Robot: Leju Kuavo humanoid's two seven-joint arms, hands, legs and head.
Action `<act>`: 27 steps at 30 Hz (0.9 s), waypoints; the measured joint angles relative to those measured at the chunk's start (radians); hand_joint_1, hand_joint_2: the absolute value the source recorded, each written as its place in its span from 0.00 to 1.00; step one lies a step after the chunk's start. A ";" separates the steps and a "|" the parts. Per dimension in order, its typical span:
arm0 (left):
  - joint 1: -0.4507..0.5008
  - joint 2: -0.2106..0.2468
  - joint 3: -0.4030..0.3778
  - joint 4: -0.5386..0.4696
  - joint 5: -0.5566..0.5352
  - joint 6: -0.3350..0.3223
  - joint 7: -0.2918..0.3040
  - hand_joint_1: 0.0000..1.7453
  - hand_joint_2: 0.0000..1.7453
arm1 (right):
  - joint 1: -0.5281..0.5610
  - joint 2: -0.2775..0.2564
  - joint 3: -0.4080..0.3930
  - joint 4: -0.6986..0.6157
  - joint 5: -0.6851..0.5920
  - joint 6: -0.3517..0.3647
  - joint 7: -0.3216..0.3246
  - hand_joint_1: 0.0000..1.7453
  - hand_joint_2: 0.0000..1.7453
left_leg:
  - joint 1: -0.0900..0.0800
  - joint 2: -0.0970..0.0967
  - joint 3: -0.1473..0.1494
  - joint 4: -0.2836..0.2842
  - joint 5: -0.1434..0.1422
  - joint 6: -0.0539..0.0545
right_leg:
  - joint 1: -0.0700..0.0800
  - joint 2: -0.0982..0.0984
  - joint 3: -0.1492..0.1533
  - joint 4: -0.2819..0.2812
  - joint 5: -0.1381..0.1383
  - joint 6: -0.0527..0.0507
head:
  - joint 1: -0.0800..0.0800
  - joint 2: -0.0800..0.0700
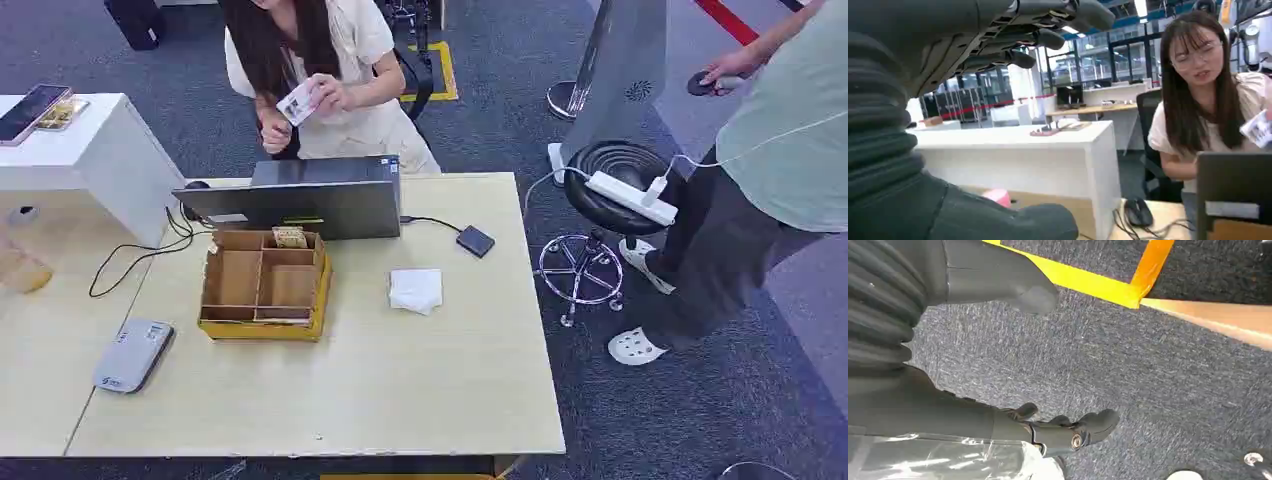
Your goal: Pass the card to the sensor for recognition and then transmit it.
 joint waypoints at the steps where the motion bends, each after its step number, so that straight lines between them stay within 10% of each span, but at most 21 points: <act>1: -0.010 0.012 -0.003 0.001 -0.003 0.005 0.003 0.00 1.00 | -0.001 0.002 0.000 0.000 0.000 0.001 0.000 0.00 1.00 | 0.000 0.000 0.000 0.000 0.000 0.000 | 0.000 0.000 0.000 0.000 0.000 0.000 | 0.000 0.000; 10: -0.129 0.070 -0.128 0.057 -0.063 0.131 0.020 0.00 1.00 | -0.008 0.016 0.000 -0.001 0.018 0.012 -0.001 0.00 1.00 | 0.000 0.000 0.000 0.000 0.000 -0.001 | 0.000 0.000 0.000 0.000 0.000 0.000 | 0.000 0.000; 27: -0.211 0.160 -0.223 0.118 -0.050 0.135 0.045 0.00 1.00 | -0.012 0.024 0.000 -0.001 0.021 0.013 0.000 0.00 1.00 | 0.000 0.000 0.000 0.000 0.001 -0.001 | 0.000 0.000 -0.001 0.000 0.001 -0.001 | 0.000 0.000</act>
